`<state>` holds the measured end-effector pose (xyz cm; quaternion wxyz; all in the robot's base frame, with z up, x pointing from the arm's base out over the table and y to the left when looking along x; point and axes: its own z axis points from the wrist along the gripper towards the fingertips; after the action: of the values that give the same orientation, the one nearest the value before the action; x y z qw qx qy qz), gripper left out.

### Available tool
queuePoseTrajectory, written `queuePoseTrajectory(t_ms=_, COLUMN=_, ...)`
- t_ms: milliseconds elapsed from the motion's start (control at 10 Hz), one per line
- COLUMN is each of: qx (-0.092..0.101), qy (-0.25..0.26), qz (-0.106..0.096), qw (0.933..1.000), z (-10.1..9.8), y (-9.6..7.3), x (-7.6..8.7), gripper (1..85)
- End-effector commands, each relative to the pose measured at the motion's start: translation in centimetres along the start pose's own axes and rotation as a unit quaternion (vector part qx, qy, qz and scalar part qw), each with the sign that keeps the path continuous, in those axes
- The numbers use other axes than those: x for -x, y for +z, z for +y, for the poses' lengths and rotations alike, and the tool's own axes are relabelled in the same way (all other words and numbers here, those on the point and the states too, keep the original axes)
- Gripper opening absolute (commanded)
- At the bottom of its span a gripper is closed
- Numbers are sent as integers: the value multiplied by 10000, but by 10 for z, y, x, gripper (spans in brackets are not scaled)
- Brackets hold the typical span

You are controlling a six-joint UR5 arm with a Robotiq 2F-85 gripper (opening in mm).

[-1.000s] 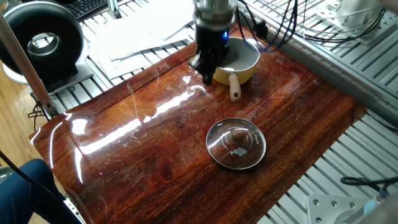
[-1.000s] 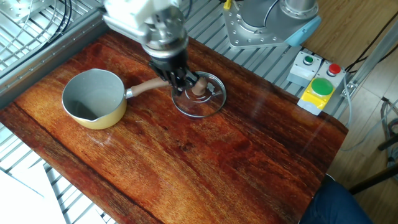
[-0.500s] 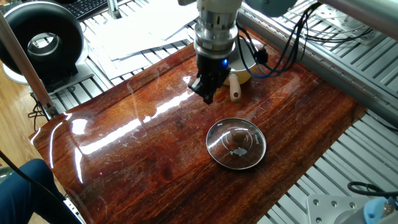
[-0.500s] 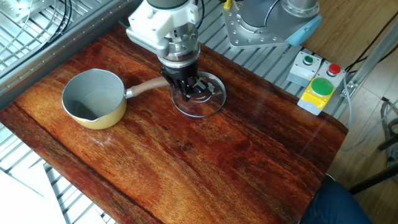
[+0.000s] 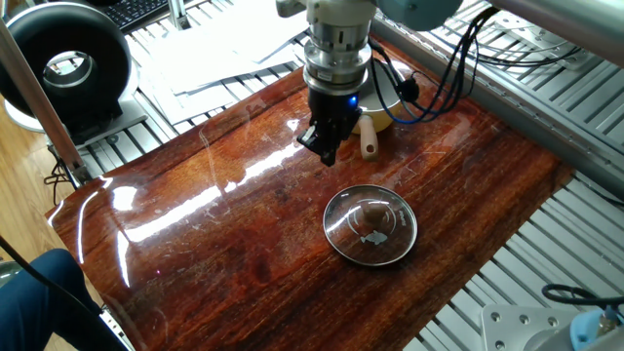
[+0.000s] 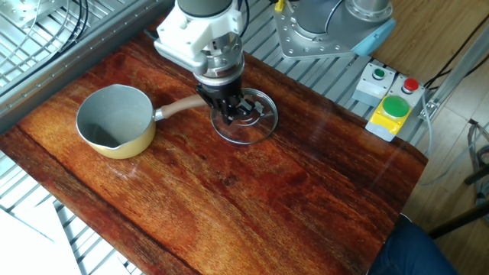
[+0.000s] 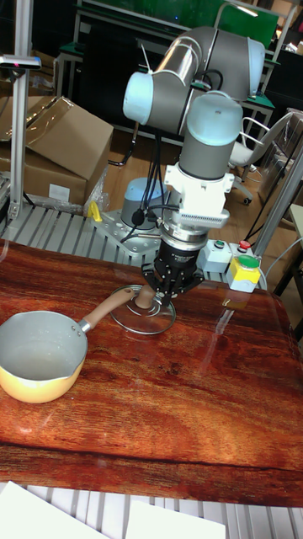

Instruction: Cover the pot with the lid

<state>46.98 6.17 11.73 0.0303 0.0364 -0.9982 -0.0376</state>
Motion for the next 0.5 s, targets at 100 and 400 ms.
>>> queuePoseTrajectory(t_ms=100, qx=98, qy=-53, qz=188, qw=9998, z=4, y=-3, x=-6, gripper=10)
queuePoseTrajectory(t_ms=400, qx=250, qy=143, qz=977, qw=9948, z=16, y=-10, x=-51, gripper=23)
